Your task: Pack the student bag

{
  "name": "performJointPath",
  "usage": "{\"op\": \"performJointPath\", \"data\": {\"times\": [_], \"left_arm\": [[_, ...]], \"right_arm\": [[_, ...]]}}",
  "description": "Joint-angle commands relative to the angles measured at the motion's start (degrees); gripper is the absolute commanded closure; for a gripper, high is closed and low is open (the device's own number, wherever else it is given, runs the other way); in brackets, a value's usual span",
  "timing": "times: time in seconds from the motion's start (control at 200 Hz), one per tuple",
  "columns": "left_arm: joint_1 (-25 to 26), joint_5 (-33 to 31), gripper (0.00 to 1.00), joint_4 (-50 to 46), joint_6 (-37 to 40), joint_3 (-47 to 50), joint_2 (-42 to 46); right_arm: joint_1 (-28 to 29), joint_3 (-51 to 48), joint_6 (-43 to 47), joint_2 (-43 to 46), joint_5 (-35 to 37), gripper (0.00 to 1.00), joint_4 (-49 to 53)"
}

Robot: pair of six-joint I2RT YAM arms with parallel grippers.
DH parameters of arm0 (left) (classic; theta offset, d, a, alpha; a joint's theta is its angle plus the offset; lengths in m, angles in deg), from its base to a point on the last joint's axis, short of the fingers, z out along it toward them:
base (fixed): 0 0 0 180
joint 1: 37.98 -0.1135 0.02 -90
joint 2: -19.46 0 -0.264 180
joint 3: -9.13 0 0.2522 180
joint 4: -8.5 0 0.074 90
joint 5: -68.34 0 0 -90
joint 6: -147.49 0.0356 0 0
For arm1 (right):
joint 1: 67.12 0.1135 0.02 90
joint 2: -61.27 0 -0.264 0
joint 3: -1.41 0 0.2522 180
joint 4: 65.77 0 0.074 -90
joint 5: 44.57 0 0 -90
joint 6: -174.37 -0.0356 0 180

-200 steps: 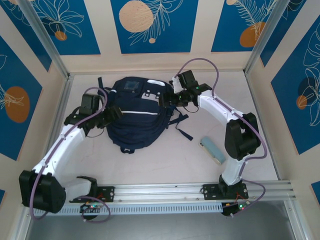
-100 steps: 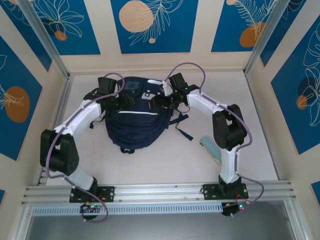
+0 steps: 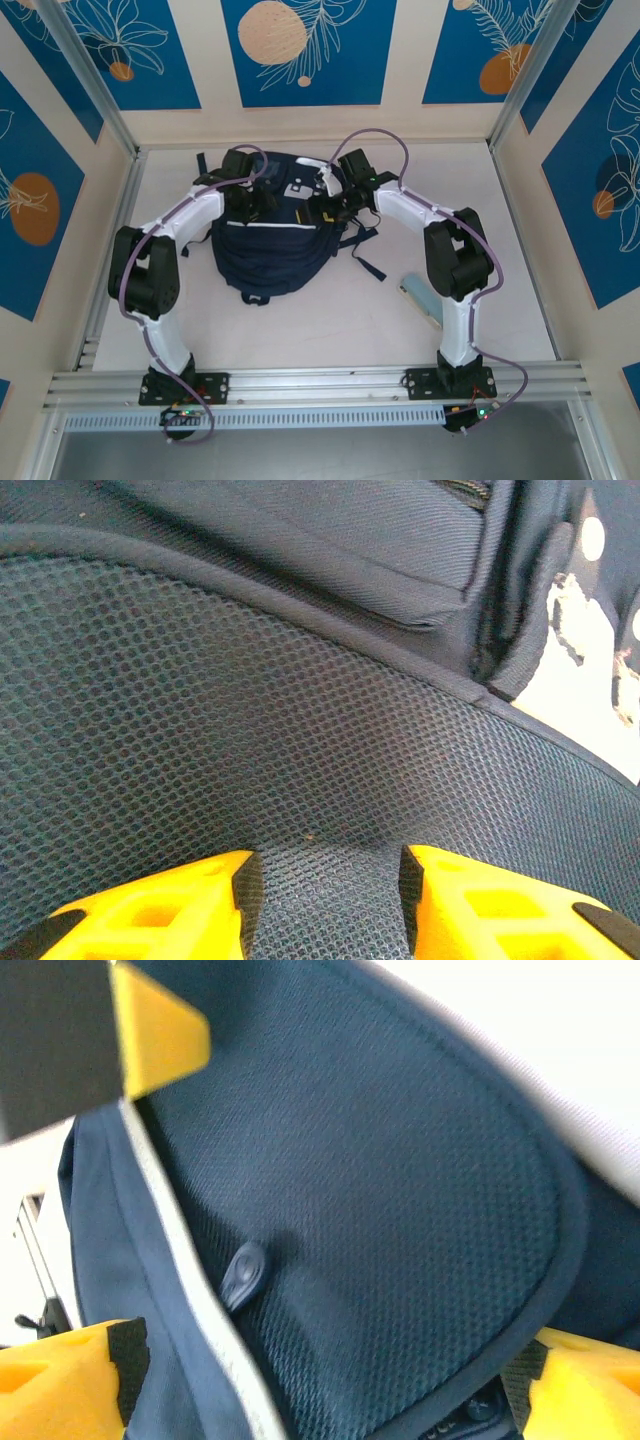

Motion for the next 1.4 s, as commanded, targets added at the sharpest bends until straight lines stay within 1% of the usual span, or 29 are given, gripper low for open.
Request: {"op": "performJointPath", "data": {"times": [0.0,0.1,0.165,0.225,0.265,0.325,0.35,0.405,0.505,0.625,0.855,0.975,1.065,1.145,1.26,1.395], "left_arm": [[0.5,-3.6,0.57,-2.2,-2.2,0.1,-3.9],[0.6,-4.2,0.58,-2.3,-2.8,0.3,-4.5],[0.5,-3.8,0.58,-2.2,-2.9,0.2,-4.7],[0.5,-3.3,0.58,-1.9,-2.8,0.2,-4.9],[0.6,-3.1,0.58,-1.9,-2.7,0.2,-4.9],[0.6,-2.9,0.58,-1.8,-2.6,0.2,-4.8],[0.6,-2.8,0.58,-1.8,-2.6,0.2,-4.7],[0.6,-2.6,0.58,-1.8,-2.4,0.1,-4.7],[0.6,-2.0,0.58,-1.8,-2.2,0.1,-4.7],[0.6,-1.2,0.58,-1.4,-2.0,0.0,-4.2],[1.3,-0.4,0.59,-1.6,0.1,-1.8,-2.1],[2.1,-0.4,0.59,-2.4,1.4,-3.6,-0.8],[3.2,0.2,0.59,-2.4,2.3,-4.7,0.0],[4.3,1.1,0.59,-1.8,2.7,-5.4,0.1],[5.8,0.7,0.61,-2.0,2.9,-6.5,-0.7],[6.1,-2.1,0.64,-3.8,3.0,-7.4,-3.0]], "right_arm": [[0.4,-3.7,5.3,4.5,-4.9,0.08,4.3],[0.5,-7.0,7.2,7.2,-6.5,0.08,5.6],[0.6,-9.0,8.9,9.0,-9.4,0.09,5.6],[1.0,-10.1,10.3,10.2,-9.9,0.11,5.4],[1.6,-10.5,10.7,10.7,-8.0,0.15,5.1],[1.9,-10.5,10.7,10.8,-3.6,0.28,4.3],[2.1,-10.3,10.5,10.7,-1.8,0.31,4.0],[2.2,-9.9,9.9,10.4,3.4,0.37,3.4],[2.4,-8.8,9.7,9.5,8.3,0.45,3.0],[2.6,-8.1,9.5,8.6,12.4,0.49,2.9],[3.9,-7.0,10.3,7.0,11.2,0.55,3.2],[4.4,-6.3,9.8,6.3,10.1,0.54,3.4],[4.9,-5.8,8.8,5.9,11.7,0.54,3.5],[5.1,-5.5,8.0,5.4,13.6,0.60,3.7],[5.3,-5.5,6.7,5.6,18.1,0.77,3.7],[5.3,-7.2,5.6,8.6,24.8,0.83,3.0]]}}
